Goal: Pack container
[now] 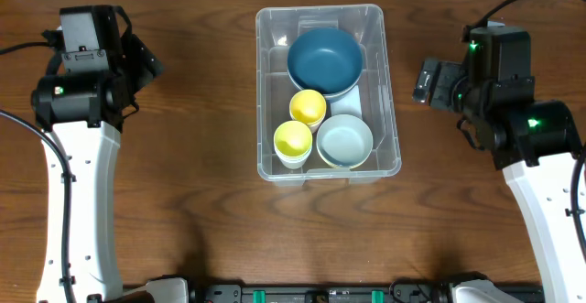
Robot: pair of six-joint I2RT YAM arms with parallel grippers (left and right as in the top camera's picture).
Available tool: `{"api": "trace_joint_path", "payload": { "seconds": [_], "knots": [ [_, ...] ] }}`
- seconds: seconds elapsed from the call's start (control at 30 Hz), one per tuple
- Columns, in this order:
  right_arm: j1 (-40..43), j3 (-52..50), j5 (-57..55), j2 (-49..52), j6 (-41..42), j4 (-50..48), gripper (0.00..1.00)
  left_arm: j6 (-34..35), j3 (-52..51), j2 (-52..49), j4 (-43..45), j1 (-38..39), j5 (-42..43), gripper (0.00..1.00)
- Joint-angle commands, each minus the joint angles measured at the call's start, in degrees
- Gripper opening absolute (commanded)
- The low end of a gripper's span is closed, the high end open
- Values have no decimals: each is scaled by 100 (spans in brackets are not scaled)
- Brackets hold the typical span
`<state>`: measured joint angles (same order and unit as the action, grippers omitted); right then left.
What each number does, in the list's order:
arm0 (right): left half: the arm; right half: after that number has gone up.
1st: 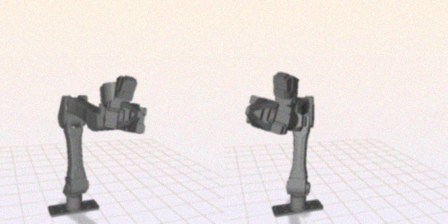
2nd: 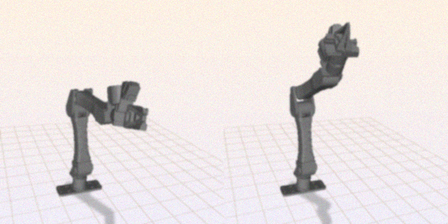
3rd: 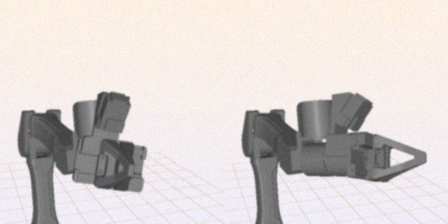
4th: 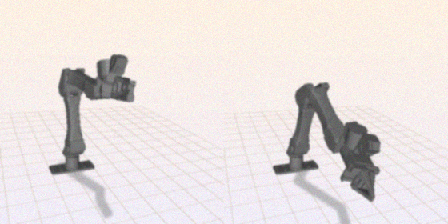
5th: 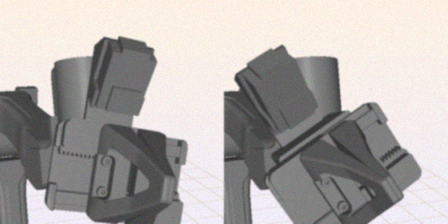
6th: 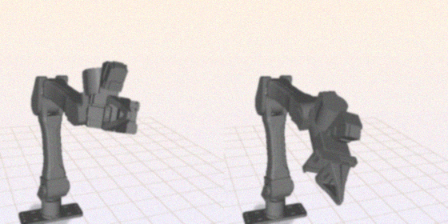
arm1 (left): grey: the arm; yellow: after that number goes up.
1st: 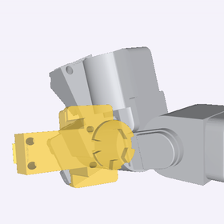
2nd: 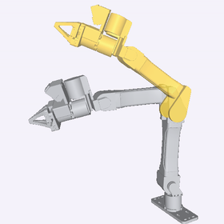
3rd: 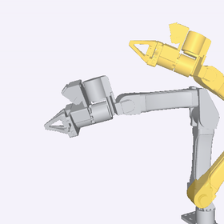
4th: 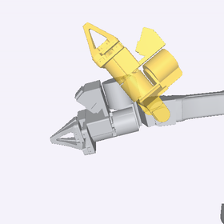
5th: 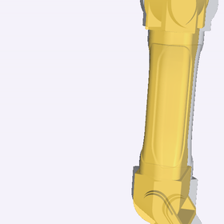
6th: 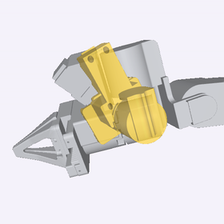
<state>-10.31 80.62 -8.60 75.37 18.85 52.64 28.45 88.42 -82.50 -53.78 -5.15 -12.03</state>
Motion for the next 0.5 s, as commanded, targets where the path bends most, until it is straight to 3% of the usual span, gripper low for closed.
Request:
{"api": "trace_joint_path", "payload": {
  "seconds": [0.0,0.47],
  "knots": [
    [22,26,0,0,39,7,99,-35,85,9,-17,-9,-66,98],
    [24,26,-96,0,35,-15,99,-35,85,9,-17,-9,-63,98]
  ]
}}
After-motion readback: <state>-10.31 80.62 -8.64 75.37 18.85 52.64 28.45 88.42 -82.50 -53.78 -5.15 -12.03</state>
